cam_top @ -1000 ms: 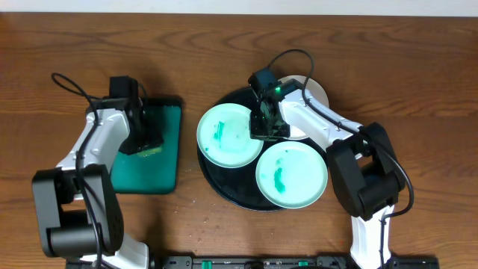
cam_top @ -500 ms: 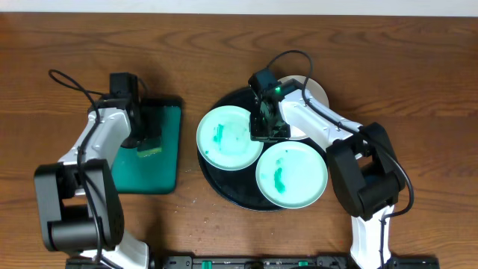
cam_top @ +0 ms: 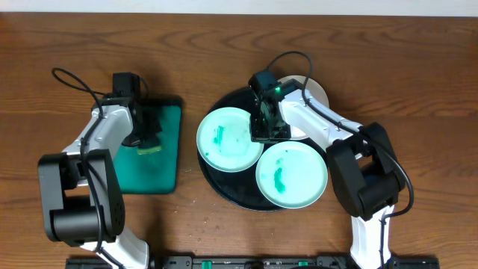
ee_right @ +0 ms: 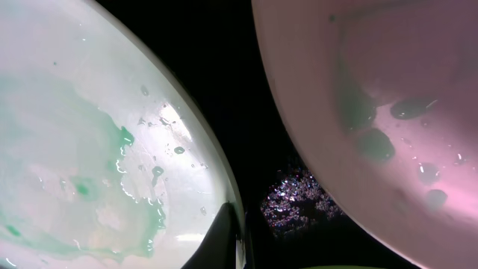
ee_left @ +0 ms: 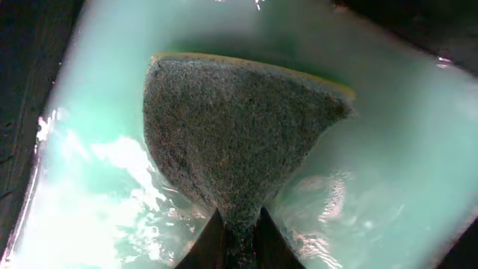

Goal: Clean dirty plates on tray and stack at the side
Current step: 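Grasp the dark green sponge in the basin with the left gripper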

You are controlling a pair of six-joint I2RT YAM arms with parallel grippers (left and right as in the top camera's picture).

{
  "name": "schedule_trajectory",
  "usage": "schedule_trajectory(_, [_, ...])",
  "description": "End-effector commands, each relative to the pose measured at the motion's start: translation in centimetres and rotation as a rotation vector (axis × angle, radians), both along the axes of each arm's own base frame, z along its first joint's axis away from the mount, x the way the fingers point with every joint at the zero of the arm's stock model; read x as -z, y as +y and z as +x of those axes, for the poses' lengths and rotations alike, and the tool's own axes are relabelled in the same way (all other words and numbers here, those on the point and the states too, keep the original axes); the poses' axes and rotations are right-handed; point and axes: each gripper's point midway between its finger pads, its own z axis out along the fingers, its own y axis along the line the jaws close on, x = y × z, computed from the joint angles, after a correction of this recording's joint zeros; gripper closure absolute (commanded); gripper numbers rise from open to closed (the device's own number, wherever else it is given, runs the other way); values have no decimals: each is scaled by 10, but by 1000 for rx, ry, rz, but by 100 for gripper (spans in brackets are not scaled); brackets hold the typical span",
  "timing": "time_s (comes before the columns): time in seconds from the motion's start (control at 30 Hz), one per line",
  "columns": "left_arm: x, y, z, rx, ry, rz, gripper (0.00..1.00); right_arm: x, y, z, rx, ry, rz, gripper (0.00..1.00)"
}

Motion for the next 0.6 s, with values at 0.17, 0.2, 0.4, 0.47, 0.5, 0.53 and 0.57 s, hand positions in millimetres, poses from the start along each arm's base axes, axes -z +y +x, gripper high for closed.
schedule_trajectory(0.17, [-119, -26, 3, 117, -307, -85, 93, 16, -10, -9, -23, 42, -46, 99])
schedule_trajectory(0.2, [-132, -27, 1, 139, -337, -74, 93, 16, -10, -9, -26, 41, -45, 99])
schedule_trajectory(0.4, [-195, -19, -12, 194, -512, 72, 93, 16, -9, -7, -27, 31, -40, 99])
schedule_trajectory(0.47, [-211, -19, -16, 218, -558, 108, 93, 16, -9, -7, -27, 31, -40, 99])
schedule_trajectory(0.5, [-217, -19, -17, 229, -578, 120, 93, 16, -9, -7, -27, 32, -40, 99])
schedule_trajectory(0.53, [-225, -18, -18, 226, -600, 138, 93, 16, -9, -7, -30, 31, -40, 99])
schedule_trajectory(0.57, [-231, -17, -20, 224, -619, 154, 93, 16, -9, -7, -32, 31, -40, 99])
